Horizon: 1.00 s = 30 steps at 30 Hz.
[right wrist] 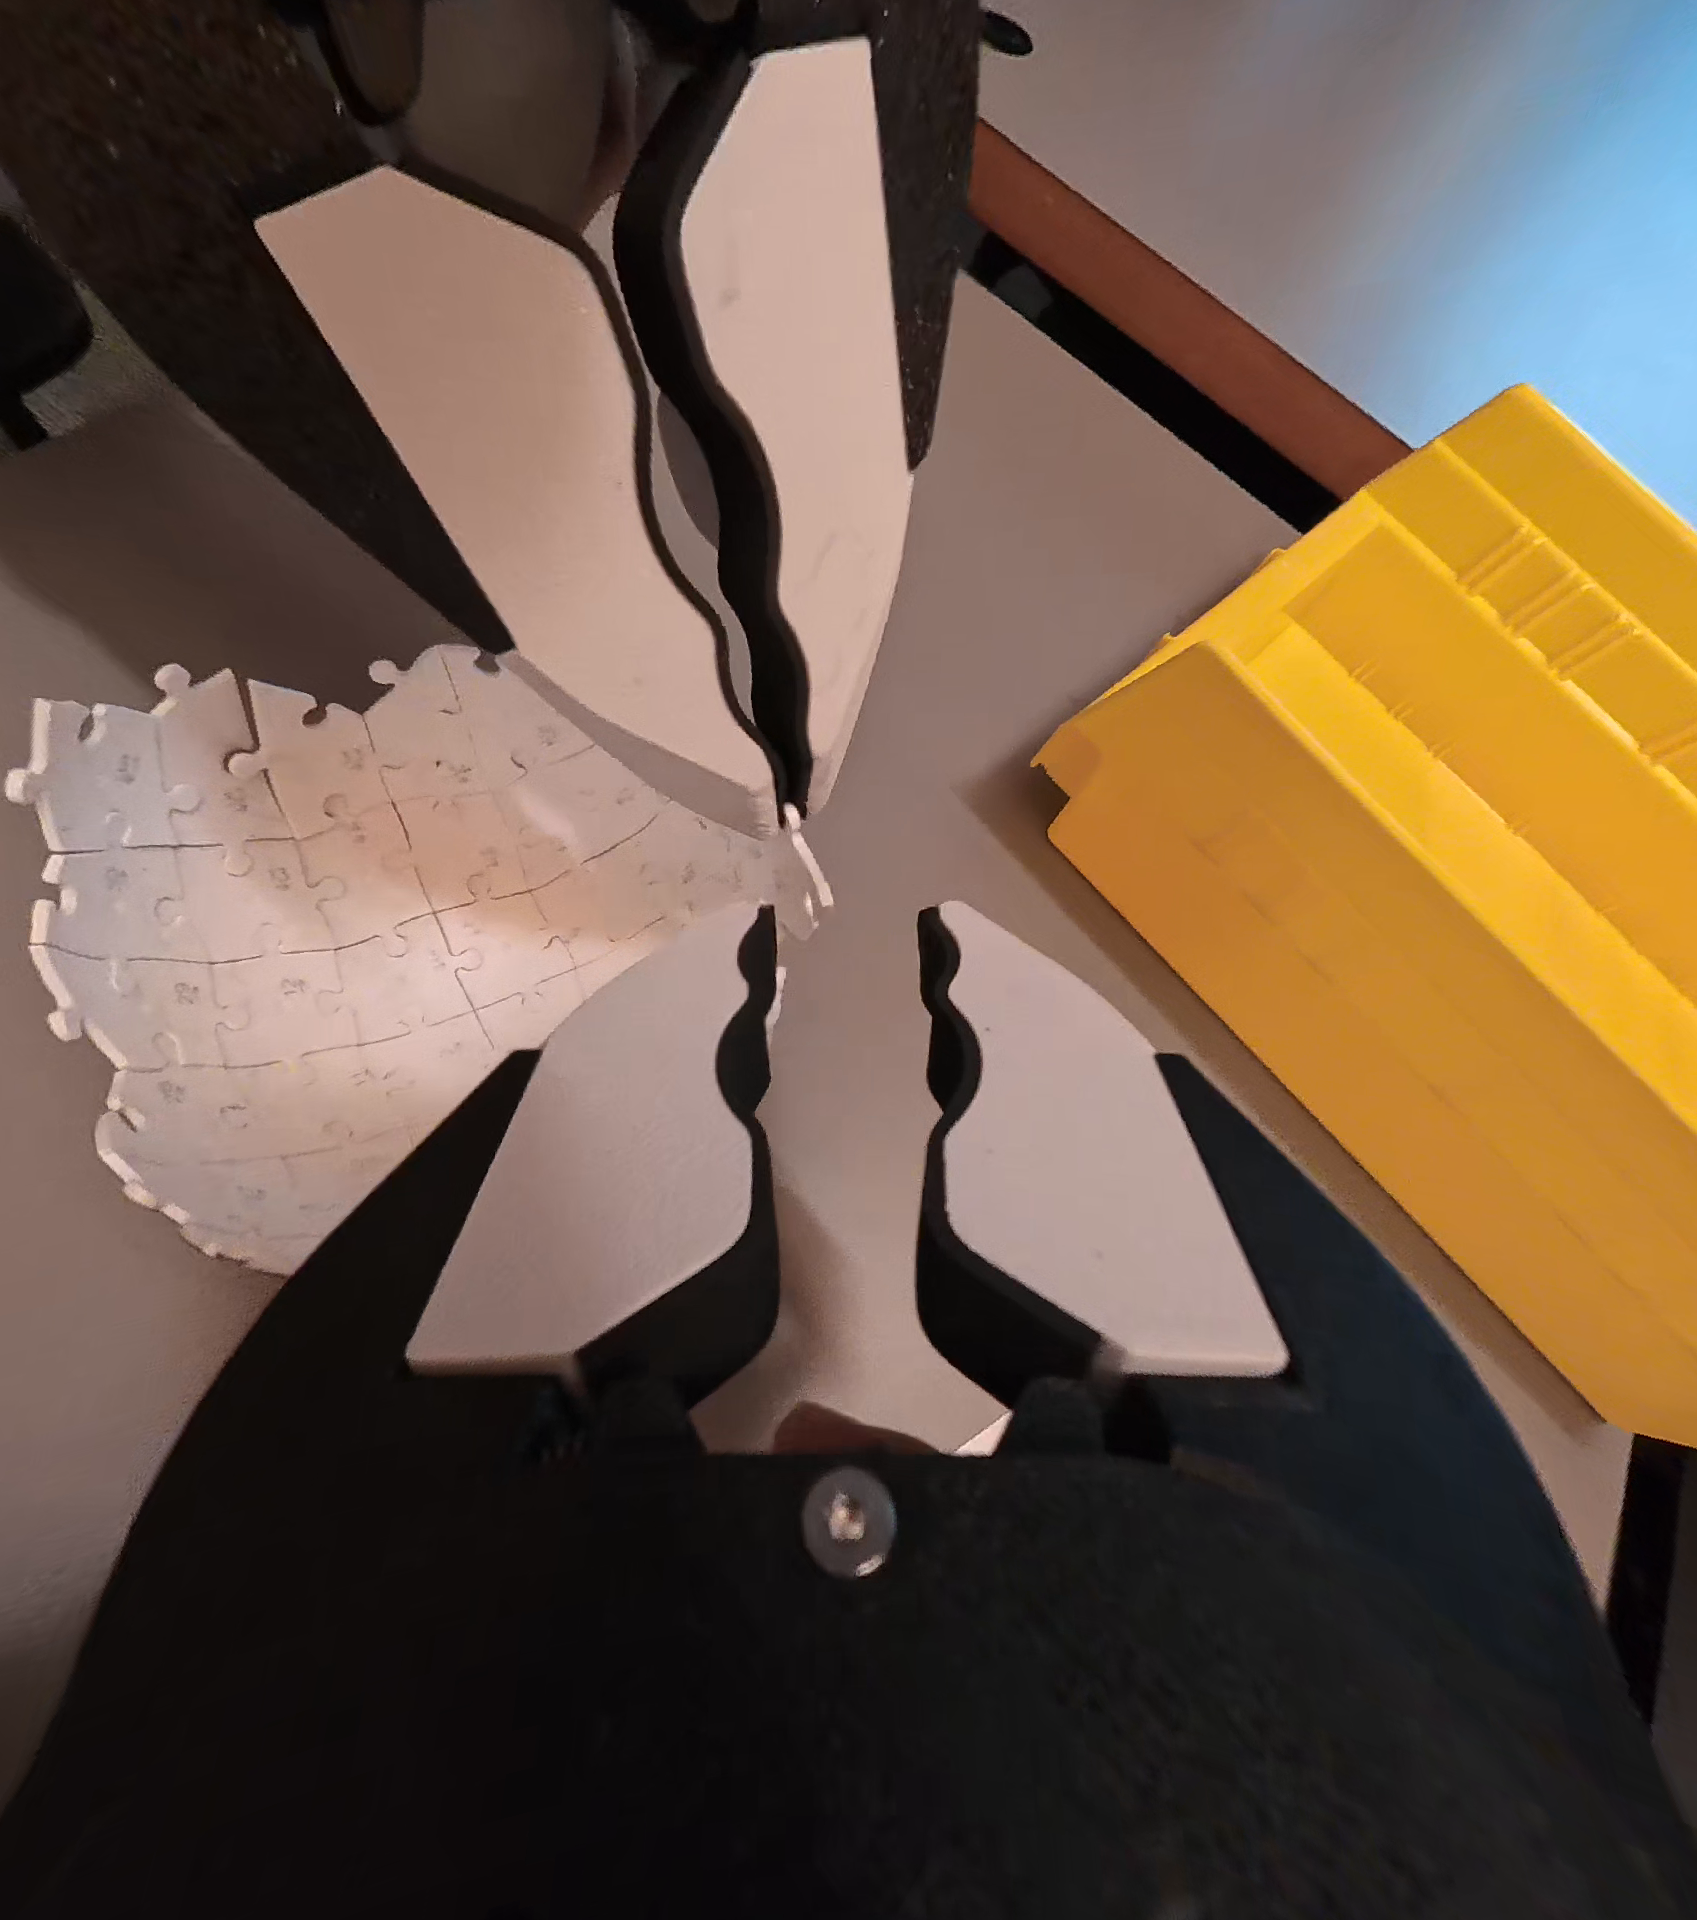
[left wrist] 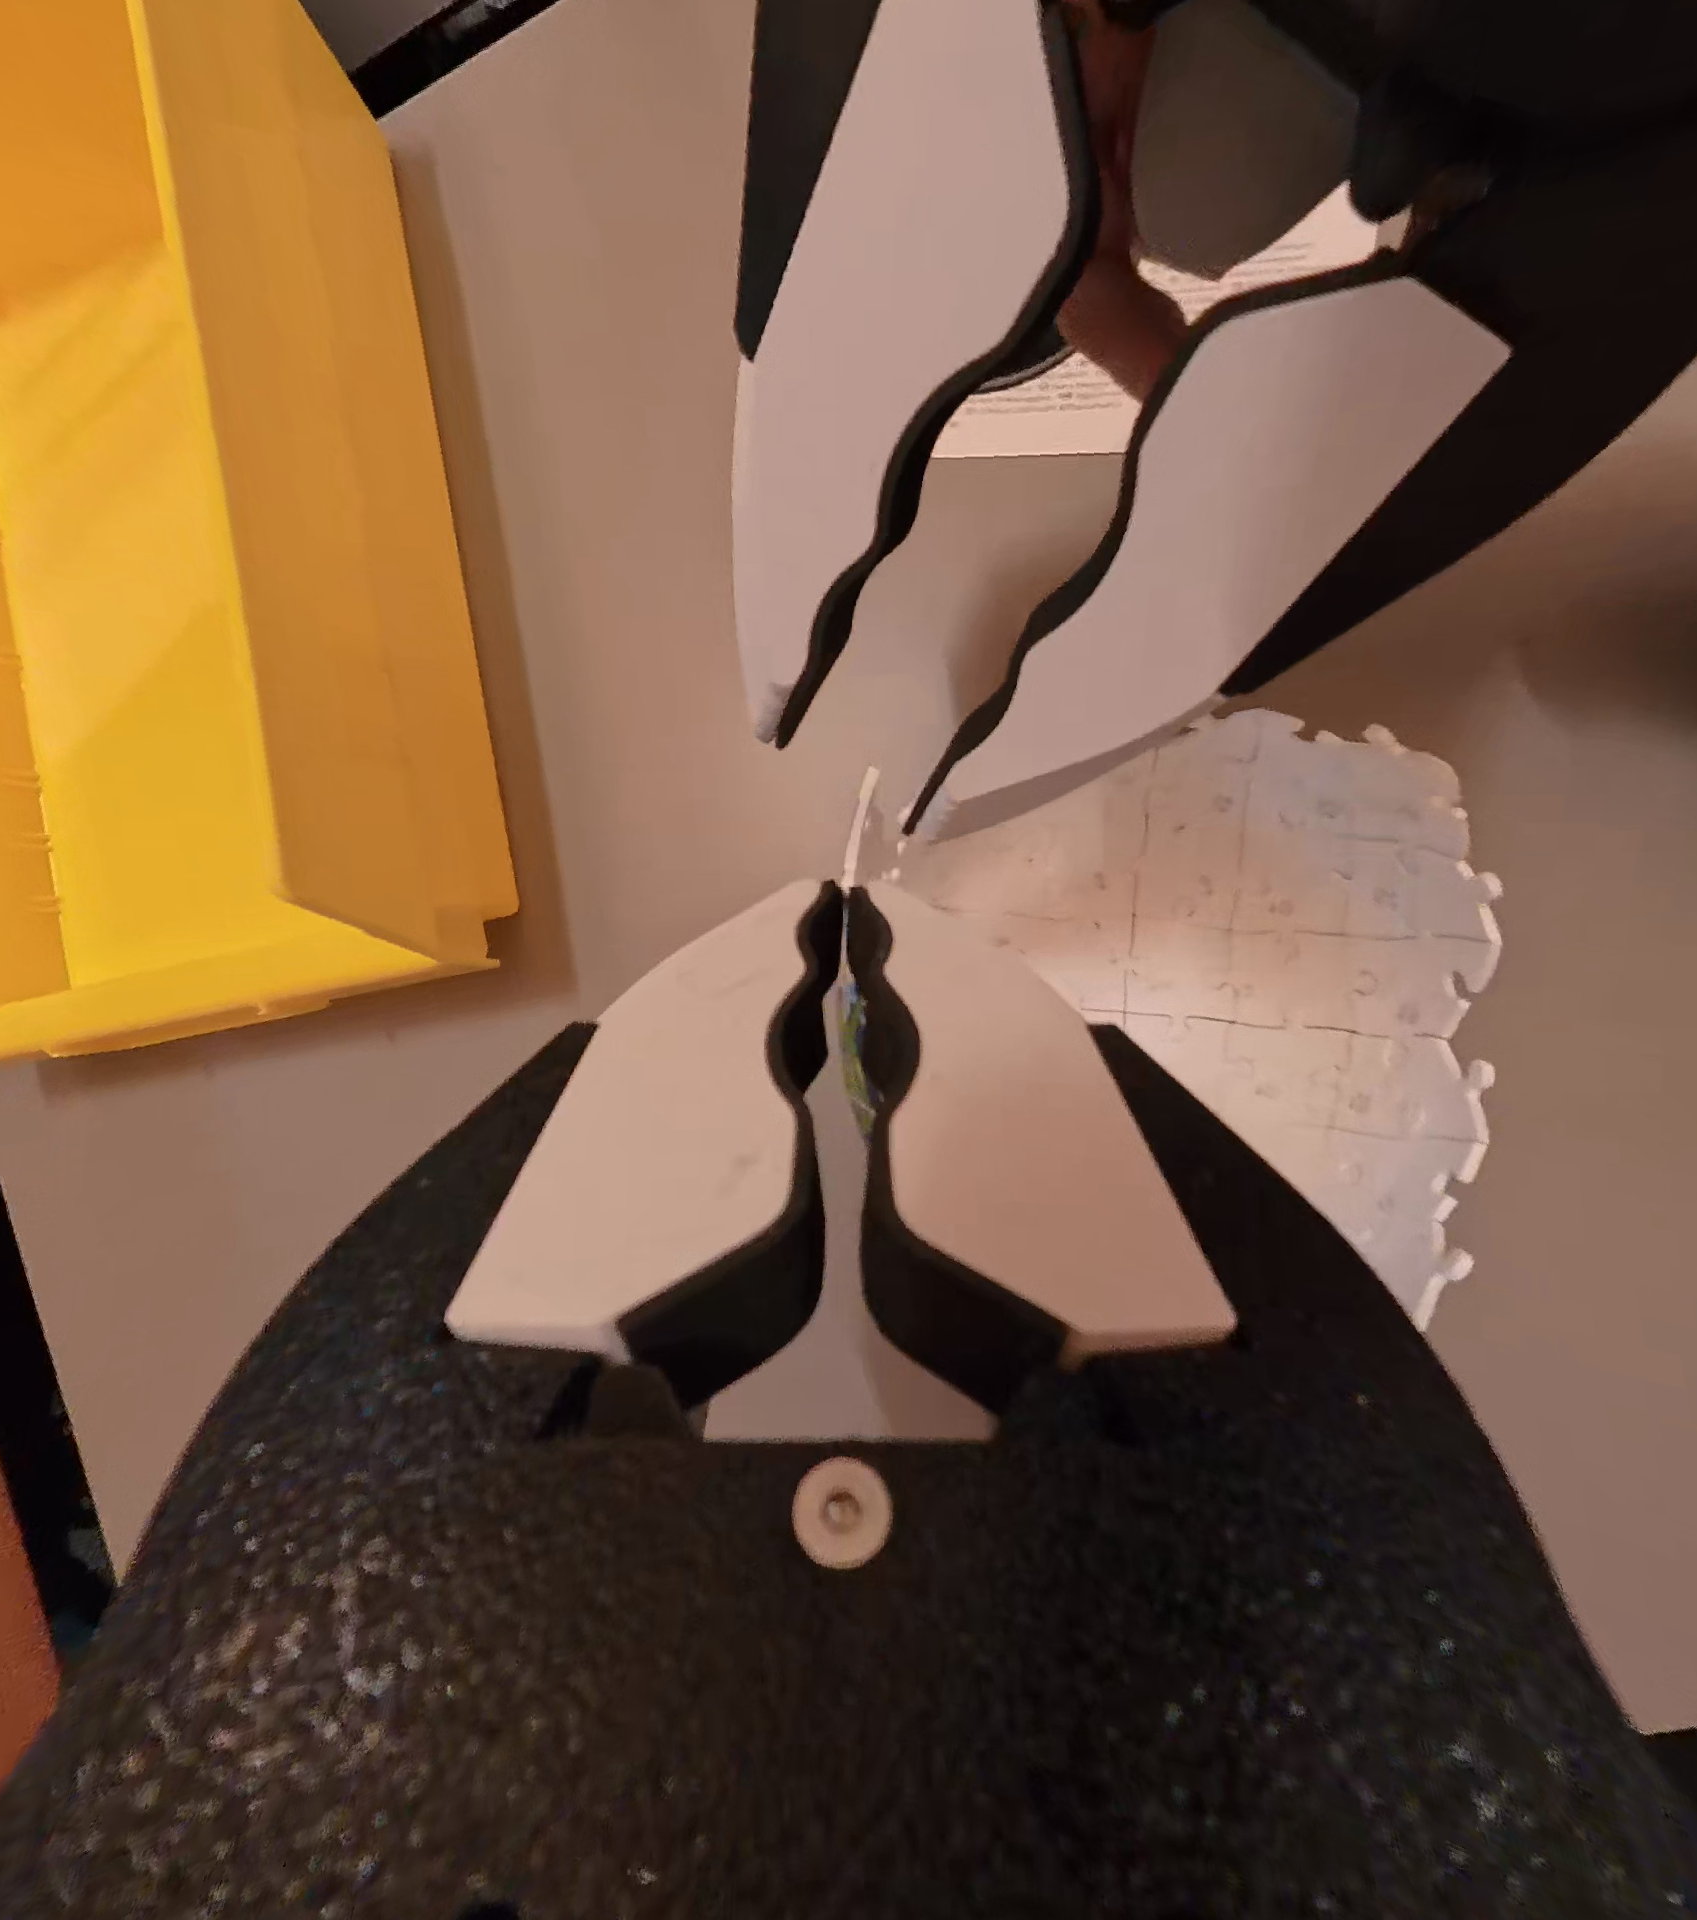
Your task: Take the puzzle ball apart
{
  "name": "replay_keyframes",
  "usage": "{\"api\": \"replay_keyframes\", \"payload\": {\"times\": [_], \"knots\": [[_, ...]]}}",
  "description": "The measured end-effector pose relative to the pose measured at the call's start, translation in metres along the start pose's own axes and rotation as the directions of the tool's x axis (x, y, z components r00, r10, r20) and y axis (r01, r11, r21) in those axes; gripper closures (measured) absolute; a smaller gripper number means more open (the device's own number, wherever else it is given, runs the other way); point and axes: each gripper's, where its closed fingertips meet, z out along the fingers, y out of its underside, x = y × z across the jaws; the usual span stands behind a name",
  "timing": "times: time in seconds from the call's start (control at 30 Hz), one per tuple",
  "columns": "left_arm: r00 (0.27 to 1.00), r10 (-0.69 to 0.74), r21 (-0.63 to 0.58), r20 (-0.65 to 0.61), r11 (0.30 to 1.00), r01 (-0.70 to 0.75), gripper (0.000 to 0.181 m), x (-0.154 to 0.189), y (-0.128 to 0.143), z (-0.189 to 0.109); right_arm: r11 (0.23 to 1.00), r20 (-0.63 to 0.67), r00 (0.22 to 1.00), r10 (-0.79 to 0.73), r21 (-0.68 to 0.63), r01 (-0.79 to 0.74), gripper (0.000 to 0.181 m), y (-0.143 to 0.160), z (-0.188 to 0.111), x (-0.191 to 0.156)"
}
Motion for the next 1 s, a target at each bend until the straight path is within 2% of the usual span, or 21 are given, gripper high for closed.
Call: {"api": "replay_keyframes", "payload": {"times": [0.27, 0.53, 1.0], "knots": [[1.0, 0.002, 0.009, 0.004, 1.0, -0.003, 0.181, -0.001, 0.001, 0.0, 0.999, 0.002, 0.999, -0.04, -0.014, 0.04, 0.155, 0.001, 0.009, -0.002], [1.0, 0.008, 0.013, 0.007, 1.0, -0.008, 0.181, -0.001, 0.003, 0.002, 0.996, 0.016, 0.996, -0.084, -0.031, 0.085, 0.17, 0.002, 0.012, -0.005], [1.0, 0.019, 0.023, 0.018, 1.0, -0.019, 0.181, -0.002, 0.004, 0.004, 0.992, 0.028, 0.993, -0.115, -0.045, 0.117, 0.175, 0.002, 0.016, -0.008]]}}
